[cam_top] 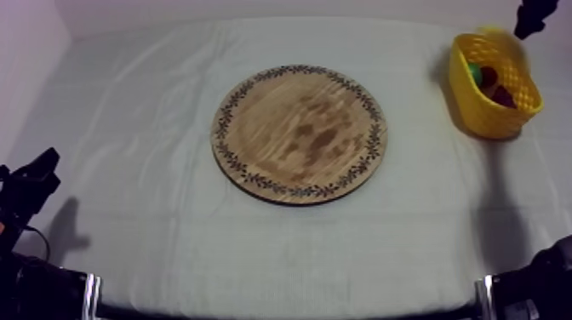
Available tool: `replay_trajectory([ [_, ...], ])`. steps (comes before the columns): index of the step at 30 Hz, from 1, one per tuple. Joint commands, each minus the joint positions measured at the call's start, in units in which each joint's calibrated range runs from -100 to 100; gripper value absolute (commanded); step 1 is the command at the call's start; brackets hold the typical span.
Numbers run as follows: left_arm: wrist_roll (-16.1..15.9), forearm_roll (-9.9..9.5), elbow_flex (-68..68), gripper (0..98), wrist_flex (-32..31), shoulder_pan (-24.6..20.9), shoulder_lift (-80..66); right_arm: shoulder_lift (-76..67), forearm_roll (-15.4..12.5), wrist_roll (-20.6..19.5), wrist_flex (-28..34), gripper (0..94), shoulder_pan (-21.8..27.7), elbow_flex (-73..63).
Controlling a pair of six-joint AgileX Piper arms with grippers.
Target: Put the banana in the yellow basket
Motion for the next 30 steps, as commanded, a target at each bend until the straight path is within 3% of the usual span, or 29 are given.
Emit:
replay_trajectory([
  [1, 0.0, 0.02, 0.0, 0.1, 0.0, 0.0, 0.0, -0.2, 0.2, -0.3, 0.0, 73.6, 0.1, 0.6],
  [6, 0.0, 0.02, 0.0, 0.1, 0.0, 0.0, 0.0, -3.0, -0.6, -0.8, -0.5, 79.9, -0.1, 1.8],
  [14, 0.0, 0.02, 0.0, 0.1, 0.0, 0.0, 0.0, -17.1, -6.0, -3.1, -5.2, 73.7, -1.7, 8.4],
  [16, 0.0, 0.02, 0.0, 0.1, 0.0, 0.0, 0.0, -22.3, -7.7, -4.6, -8.5, 67.9, -2.3, 12.1],
  [19, 0.0, 0.02, 0.0, 0.1, 0.0, 0.0, 0.0, -30.8, -9.9, -8.0, -15.5, 49.5, -3.4, 19.5],
  [21, 0.0, 0.02, 0.0, 0.1, 0.0, 0.0, 0.0, -36.5, -10.2, -10.6, -19.7, 33.1, -4.7, 25.2],
  [23, 0.0, 0.02, 0.0, 0.1, 0.0, 0.0, 0.0, -42.1, -9.6, -13.8, -23.3, 23.4, -6.2, 31.2],
  [30, 0.0, 0.02, 0.0, 0.1, 0.0, 0.0, 0.0, -59.9, -9.7, -22.1, -36.0, 11.1, -8.4, 53.7],
])
